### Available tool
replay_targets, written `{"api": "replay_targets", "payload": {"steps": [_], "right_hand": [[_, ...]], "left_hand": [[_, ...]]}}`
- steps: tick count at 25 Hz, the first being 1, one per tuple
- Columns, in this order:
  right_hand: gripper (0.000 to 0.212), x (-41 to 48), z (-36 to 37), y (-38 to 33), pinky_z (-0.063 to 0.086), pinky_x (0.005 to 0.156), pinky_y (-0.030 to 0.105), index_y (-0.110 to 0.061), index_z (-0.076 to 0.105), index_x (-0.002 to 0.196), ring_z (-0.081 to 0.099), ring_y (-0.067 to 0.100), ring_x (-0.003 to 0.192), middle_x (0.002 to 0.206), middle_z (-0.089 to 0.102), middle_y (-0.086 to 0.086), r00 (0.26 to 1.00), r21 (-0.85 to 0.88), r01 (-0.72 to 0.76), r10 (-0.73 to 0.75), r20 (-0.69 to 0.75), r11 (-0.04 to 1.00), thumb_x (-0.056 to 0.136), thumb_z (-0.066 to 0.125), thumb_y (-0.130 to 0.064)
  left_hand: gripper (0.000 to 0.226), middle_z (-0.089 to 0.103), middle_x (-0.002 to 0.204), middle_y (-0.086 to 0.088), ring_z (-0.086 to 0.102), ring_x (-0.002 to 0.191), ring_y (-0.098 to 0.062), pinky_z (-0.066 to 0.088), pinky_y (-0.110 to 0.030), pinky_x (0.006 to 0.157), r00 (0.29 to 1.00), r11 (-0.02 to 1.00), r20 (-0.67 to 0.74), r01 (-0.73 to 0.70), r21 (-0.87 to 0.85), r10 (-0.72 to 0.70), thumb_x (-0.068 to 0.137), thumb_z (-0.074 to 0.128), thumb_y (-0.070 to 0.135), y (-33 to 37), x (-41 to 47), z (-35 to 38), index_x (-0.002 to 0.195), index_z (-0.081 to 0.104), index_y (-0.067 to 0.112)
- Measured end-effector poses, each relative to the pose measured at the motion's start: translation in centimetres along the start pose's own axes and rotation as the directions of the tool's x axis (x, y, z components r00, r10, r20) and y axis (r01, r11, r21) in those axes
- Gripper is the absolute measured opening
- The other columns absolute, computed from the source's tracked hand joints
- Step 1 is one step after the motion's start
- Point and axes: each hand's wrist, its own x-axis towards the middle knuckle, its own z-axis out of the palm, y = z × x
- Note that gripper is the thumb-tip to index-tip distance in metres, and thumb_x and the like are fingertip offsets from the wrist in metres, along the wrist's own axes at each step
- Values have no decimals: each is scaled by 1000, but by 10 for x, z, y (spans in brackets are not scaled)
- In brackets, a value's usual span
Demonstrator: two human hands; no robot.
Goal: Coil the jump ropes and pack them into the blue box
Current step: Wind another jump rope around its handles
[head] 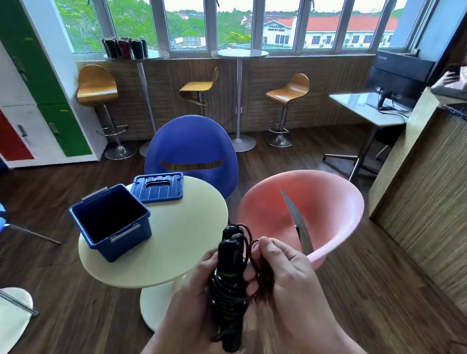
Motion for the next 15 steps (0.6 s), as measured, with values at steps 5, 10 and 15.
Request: {"api": "replay_targets", "payload": {"steps": [5,10,15], "right_hand": [[34,-11,6,0,34,39,25,-9,61,76,52,18,48,62,63,10,996,-239,87,-90,-3,967,106,49,-21],[18,1,4,-6,48,41,28,1,62,101,64,28,55,69,67,18,999,-86,48,-47,14,995,105,49,-12],[13,-1,3,-8,57,48,28,-1,66,92,72,32,66,73,67,24,1000,48,18,-19,15,999,93,60,-13]], "left_hand": [[56,58,78,-18,61,66,-28,56,-41,63,995,995,-25,-99,-15,99,95,60,48,-3,-11,16,119,66,-2],[35,55,70,-5,57,57,-18,54,-32,62,973,973,-32,-230,6,230,70,86,34,-7,-9,22,96,76,14],[25,53,62,-7,58,55,-19,54,-35,56,908,974,-352,-212,85,228,78,57,29,5,-4,34,71,79,19]]}}
